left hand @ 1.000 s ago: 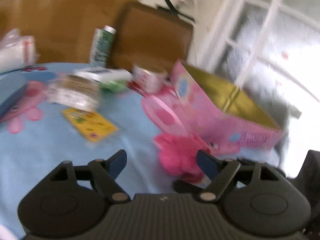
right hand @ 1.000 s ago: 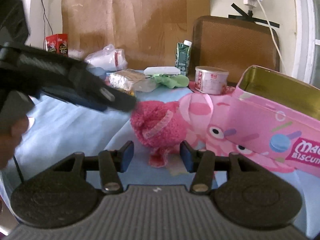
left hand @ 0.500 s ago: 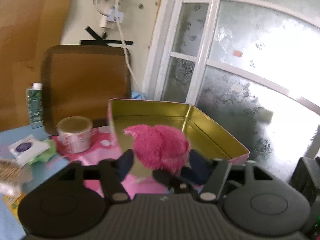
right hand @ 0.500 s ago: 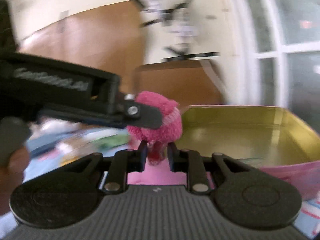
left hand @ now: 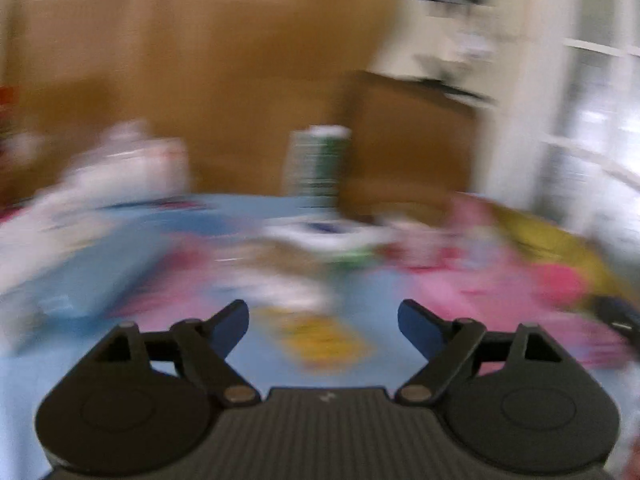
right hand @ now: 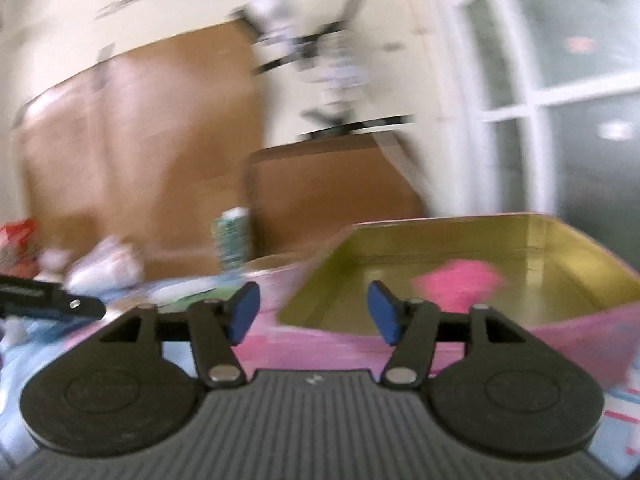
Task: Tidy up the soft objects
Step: 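Drop the pink knitted toy into the pink tin with the right tool, then grasp the yellow card box with the right tool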
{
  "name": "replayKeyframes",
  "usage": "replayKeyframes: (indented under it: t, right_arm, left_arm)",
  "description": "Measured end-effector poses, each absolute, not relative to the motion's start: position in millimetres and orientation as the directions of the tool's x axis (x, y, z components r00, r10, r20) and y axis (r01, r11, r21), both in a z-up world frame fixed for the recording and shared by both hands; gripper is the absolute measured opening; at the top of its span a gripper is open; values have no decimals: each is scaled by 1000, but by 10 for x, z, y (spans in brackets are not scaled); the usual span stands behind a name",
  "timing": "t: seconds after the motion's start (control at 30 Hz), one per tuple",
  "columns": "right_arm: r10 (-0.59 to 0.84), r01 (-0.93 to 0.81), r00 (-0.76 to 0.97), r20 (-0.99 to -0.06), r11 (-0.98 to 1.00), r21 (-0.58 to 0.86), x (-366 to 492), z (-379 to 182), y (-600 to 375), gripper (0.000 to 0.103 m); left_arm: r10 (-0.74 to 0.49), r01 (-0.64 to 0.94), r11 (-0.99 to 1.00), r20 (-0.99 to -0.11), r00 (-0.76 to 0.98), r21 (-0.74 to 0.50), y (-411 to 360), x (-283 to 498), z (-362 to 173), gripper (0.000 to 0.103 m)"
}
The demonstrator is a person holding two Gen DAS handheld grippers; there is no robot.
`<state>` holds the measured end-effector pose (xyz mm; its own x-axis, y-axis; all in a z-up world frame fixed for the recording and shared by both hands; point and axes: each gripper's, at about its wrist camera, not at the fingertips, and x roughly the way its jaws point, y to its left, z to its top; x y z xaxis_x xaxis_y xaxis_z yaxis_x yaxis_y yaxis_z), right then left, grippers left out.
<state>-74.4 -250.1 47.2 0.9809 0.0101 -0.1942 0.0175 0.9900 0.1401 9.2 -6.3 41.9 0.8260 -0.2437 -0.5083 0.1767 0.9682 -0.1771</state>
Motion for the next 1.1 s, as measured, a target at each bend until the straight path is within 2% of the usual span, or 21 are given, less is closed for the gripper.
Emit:
replayKeyframes:
  t: [0.1, 0.23, 0.37, 0.43, 0.47, 0.5, 0.67, 0.83, 0.93, 1.0, 1.07, 1.1]
  right_arm:
    - [182, -154, 938, -295, 981, 116, -523, 438, -2147, 81]
    - [300, -302, 861, -410, 951, 61, -139, 347, -1602, 85]
    - [306, -351, 822, -480, 936, -4, 201, 270, -1195, 86]
    - [281, -338, 805, -523, 941, -14, 358, 216, -1111, 83]
    - [284, -337, 784, -552, 941, 6, 403, 185, -1112, 60]
    - [308, -345, 760, -573, 937, 45, 433, 166, -1132, 59]
    - [336, -347, 763, -552, 934, 89, 10, 193, -1287, 59]
    - [345, -317, 780, -523, 937, 147, -290, 138, -1384, 59]
    - [398, -290, 766, -505, 915, 282, -315, 114, -1500, 59]
    - [435, -276, 756, -489, 889, 364, -317, 119, -1585, 59]
    - [465, -273, 748, -473, 866, 420, -332, 133, -1640, 59]
    - [471, -277, 750, -465, 861, 426, -364, 148, -1654, 59]
  left_arm:
    - [-131, 46, 985, -539, 832, -169, 387, 127, 273, 85]
    - [-95, -40, 975, -571, 815, -220, 729, 164, 56, 85]
    - [-118, -24, 967, -528, 841, -255, 761, 106, 56, 87]
    - [-124, -6, 971, -520, 845, -240, 751, 94, 63, 87]
    - [-129, 1, 971, -524, 842, -238, 724, 113, 50, 87]
    - [-134, 5, 971, -528, 839, -239, 750, 129, 45, 87]
    - [-197, 45, 957, -526, 828, -286, 780, 135, 53, 88]
    - [-319, 113, 922, -558, 766, -371, 693, 107, 83, 90]
    - [-454, 193, 866, -564, 690, -462, 493, 23, 127, 84]
    - [-495, 215, 849, -584, 643, -483, 319, -3, 138, 76]
    - [-533, 241, 832, -600, 596, -500, 138, 1, 123, 56]
    - [-552, 255, 823, -606, 574, -508, 43, 13, 109, 50]
